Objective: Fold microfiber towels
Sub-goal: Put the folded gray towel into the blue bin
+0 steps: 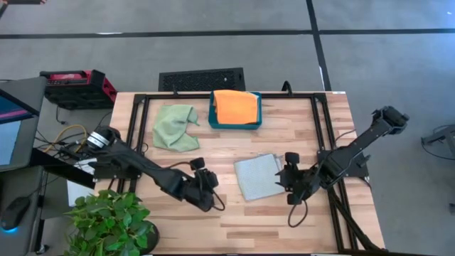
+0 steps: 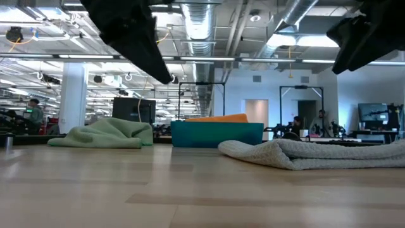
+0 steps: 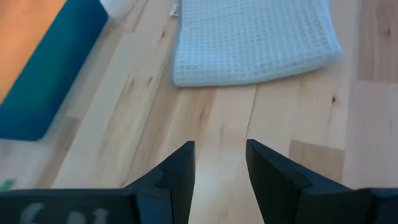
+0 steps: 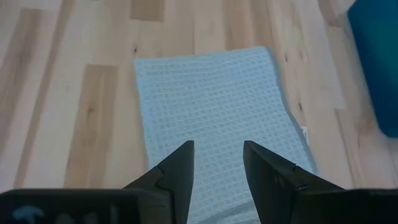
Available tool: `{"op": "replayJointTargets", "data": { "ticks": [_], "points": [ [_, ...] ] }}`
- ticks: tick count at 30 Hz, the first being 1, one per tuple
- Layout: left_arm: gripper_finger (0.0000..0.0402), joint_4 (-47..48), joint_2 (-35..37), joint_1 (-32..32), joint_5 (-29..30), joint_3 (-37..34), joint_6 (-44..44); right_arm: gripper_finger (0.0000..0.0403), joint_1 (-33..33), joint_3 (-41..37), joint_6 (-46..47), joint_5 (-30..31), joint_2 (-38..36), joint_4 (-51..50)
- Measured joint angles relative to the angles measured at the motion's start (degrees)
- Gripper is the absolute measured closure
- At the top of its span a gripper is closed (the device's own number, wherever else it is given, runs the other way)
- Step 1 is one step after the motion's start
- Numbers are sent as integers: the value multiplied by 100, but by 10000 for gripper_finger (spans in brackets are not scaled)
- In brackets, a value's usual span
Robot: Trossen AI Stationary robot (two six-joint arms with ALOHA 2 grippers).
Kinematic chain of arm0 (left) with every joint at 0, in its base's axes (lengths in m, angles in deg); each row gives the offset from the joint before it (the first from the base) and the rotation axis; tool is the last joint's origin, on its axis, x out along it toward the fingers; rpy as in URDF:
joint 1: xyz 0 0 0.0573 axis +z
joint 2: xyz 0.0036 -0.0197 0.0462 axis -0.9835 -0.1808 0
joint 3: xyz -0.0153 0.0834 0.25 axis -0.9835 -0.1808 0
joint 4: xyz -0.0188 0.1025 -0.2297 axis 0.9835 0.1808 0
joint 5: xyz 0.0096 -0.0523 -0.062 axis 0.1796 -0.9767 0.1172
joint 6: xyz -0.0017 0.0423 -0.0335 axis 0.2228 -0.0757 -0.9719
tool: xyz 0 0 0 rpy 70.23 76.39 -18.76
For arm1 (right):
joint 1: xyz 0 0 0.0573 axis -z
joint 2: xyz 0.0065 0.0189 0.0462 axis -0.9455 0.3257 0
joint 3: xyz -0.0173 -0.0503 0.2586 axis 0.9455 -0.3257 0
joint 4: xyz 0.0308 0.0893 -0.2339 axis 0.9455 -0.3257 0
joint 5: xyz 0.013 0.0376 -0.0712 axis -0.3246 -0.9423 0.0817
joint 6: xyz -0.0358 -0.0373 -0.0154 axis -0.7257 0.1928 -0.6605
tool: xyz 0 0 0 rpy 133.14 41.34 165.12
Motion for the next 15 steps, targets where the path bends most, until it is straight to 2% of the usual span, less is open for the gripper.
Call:
{"op": "replayJointTargets", "data": {
  "ticks": [5,13,15],
  "points": [
    [266,-438,-32,248,35,-121,-59,242,278,0,24,-11,0,-9],
    [266,-490,-36,538,-30,-138,-389,242,585,0,10,-20,0,13],
    [266,-508,-36,545,-204,-138,-367,242,580,-14,-2,-158,0,15]
  ]
}}
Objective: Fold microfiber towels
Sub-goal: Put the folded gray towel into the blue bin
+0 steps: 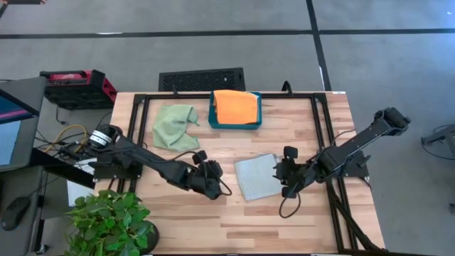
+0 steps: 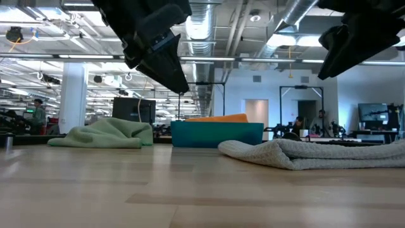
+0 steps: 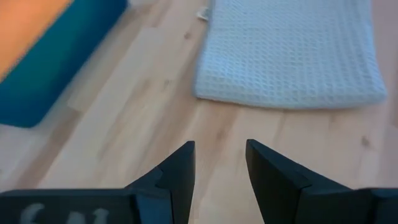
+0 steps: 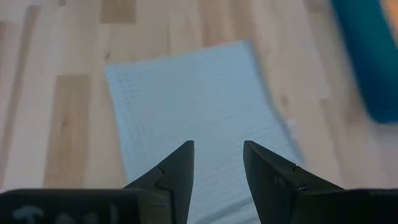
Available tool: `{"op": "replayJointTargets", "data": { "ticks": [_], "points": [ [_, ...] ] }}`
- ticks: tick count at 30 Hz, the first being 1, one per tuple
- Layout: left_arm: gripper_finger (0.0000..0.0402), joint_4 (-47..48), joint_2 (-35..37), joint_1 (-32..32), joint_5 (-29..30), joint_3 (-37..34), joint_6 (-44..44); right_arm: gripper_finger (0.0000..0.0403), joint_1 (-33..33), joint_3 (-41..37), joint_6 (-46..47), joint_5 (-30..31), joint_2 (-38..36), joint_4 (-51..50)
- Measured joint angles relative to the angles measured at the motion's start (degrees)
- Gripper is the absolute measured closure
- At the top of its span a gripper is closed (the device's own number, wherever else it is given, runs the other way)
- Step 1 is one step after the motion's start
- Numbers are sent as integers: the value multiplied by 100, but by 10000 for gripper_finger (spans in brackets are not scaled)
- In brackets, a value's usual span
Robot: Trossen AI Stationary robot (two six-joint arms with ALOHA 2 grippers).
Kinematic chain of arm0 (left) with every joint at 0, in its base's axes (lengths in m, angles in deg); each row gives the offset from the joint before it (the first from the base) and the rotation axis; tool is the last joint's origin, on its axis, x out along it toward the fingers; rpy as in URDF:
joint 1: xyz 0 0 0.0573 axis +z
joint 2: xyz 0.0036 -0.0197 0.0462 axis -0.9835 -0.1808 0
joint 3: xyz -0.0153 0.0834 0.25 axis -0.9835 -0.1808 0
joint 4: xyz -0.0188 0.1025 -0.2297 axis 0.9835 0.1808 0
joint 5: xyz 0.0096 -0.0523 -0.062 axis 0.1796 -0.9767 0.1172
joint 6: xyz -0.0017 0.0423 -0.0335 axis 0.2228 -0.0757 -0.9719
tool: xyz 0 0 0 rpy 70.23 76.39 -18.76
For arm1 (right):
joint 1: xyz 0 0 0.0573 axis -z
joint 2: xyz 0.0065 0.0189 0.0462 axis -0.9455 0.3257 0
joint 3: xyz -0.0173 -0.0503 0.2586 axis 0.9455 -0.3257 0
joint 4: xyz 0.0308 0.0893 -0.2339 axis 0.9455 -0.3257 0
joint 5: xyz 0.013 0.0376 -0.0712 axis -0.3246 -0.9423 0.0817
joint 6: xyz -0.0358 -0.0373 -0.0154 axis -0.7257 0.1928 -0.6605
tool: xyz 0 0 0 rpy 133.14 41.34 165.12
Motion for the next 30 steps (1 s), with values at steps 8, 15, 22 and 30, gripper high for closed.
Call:
{"op": "replayJointTargets", "data": {
  "ticks": [8,15,22,30],
  "points": [
    [266,-7,-2,-33,-388,0,431,242,-233,-528,-333,-650,-2,522],
    [266,-51,-2,-28,-8,0,620,242,-265,-1163,-592,-891,-2,1450],
    [266,-47,-4,-24,298,0,663,242,-263,-1527,-812,-951,0,1813],
    [266,-47,-4,-24,305,0,663,242,-321,-1852,-899,-1563,2,2374]
  ]
}}
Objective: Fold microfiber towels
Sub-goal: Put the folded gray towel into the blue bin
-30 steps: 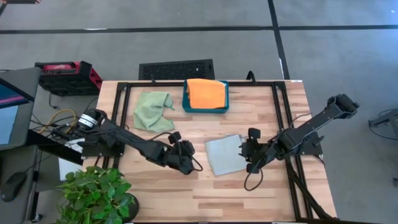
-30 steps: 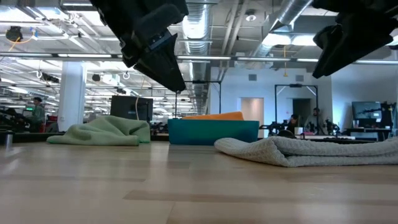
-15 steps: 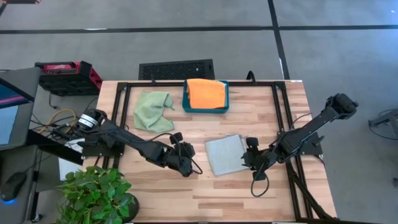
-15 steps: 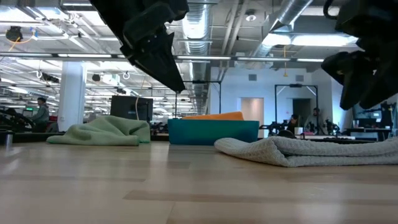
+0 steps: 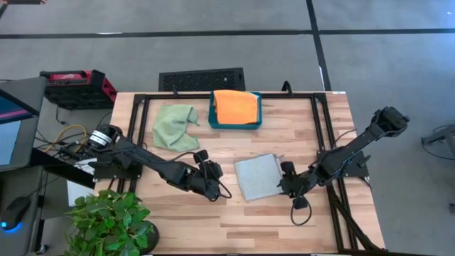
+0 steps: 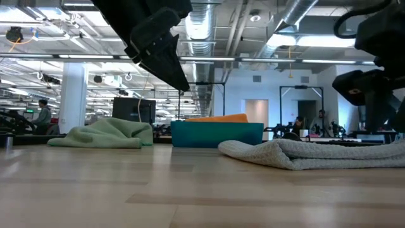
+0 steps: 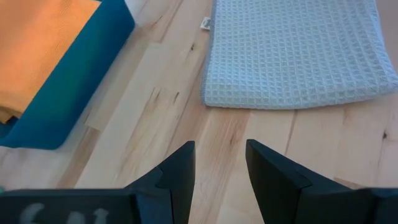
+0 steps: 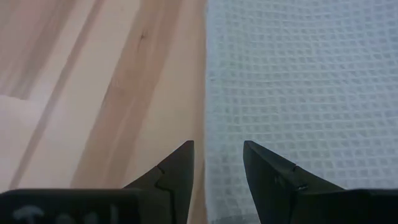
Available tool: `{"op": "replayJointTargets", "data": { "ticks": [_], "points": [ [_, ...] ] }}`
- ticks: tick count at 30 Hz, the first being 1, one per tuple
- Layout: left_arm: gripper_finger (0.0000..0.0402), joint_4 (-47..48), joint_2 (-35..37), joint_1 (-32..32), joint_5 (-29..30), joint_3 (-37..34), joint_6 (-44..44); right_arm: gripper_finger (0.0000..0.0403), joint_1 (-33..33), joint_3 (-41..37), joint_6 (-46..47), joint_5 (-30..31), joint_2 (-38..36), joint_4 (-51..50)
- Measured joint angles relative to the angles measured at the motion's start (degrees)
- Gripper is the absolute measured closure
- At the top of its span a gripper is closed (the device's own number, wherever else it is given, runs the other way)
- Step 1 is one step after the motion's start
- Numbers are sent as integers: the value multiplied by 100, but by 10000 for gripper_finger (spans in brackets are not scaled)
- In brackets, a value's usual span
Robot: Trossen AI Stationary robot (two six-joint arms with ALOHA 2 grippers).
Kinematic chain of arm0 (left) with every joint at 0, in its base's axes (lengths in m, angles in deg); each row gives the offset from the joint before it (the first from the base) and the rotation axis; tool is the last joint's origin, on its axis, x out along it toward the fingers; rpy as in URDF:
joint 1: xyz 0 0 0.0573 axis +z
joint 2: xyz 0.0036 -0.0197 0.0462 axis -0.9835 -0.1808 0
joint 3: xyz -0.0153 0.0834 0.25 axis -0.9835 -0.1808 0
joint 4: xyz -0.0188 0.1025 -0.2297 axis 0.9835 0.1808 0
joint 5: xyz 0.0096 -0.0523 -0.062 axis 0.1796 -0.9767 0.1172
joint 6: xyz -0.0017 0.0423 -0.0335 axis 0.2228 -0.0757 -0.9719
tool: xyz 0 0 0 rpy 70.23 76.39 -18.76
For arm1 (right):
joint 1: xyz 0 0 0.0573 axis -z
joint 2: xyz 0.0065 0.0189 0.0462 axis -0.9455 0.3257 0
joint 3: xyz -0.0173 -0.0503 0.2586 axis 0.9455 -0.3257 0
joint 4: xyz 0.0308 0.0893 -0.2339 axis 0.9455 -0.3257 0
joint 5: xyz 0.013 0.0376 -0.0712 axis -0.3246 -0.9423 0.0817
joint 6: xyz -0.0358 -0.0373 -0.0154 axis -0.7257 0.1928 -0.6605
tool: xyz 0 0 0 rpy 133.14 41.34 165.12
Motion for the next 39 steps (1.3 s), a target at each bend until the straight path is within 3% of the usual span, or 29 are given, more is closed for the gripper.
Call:
{"op": "replayJointTargets", "data": {
  "ticks": [14,24,30,39],
  "points": [
    [266,2,0,0,79,0,-4,241,-169,0,46,75,0,0],
    [266,-147,-2,0,81,2,-15,189,-169,0,-289,83,4,-893],
    [266,-216,-2,0,81,4,-24,182,-169,0,-865,98,4,-868],
    [266,-242,-2,0,85,4,11,184,-175,62,-1169,272,911,-783]
  ]
}}
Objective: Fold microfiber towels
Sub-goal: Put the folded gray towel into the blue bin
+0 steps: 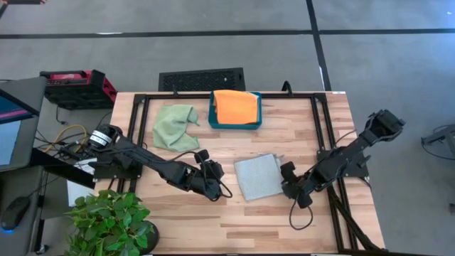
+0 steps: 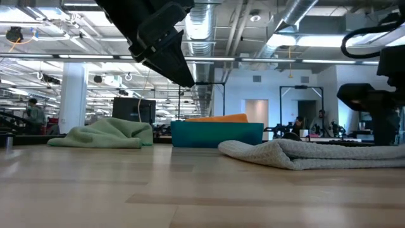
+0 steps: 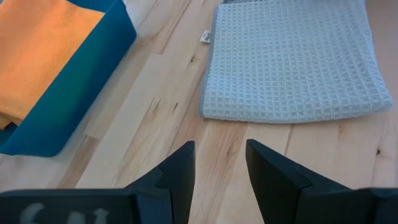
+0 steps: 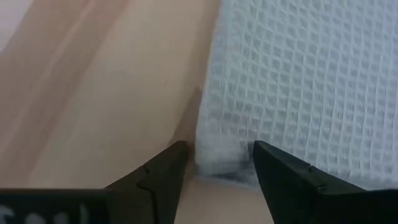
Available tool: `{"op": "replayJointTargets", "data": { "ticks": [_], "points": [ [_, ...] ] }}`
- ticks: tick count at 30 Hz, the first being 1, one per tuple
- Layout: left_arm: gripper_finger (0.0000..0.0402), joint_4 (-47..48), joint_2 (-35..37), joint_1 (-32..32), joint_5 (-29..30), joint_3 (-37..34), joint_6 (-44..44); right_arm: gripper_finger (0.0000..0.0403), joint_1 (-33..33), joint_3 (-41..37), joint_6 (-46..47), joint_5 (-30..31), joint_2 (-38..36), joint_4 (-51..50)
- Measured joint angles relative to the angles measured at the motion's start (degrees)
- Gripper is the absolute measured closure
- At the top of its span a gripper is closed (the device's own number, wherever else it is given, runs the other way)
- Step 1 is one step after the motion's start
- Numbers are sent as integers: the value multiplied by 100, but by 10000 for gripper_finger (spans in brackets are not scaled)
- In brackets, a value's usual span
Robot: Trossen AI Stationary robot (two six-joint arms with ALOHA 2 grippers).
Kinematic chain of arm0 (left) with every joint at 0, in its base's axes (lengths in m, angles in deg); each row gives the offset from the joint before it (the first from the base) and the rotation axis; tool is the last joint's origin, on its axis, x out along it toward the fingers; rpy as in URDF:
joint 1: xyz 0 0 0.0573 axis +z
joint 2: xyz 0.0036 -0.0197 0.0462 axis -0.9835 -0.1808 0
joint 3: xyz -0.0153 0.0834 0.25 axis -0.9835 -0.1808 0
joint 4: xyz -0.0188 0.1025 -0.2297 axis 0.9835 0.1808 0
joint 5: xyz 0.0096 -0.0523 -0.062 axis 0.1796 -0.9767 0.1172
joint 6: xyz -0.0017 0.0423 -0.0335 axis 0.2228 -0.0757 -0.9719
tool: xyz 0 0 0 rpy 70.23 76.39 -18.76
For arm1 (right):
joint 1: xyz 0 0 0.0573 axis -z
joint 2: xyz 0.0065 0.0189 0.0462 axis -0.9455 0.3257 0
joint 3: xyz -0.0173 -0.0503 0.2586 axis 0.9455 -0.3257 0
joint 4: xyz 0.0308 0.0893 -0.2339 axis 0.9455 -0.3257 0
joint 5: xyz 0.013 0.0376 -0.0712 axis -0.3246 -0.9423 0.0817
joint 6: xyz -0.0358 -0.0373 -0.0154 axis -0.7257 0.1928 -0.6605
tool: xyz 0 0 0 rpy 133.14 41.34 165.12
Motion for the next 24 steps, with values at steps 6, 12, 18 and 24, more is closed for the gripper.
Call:
{"op": "replayJointTargets", "data": {
  "ticks": [6,12,18,24],
  "points": [
    [266,-53,0,0,-4,0,-17,203,3,149,172,237,268,34],
    [266,-787,-297,-9,-197,-2,1063,283,17,158,476,277,278,66],
    [266,-1808,-1019,-25,-752,63,2519,387,130,144,927,643,278,195],
    [266,-1861,-1211,9,-691,309,2728,386,513,154,970,739,195,303]
  ]
}}
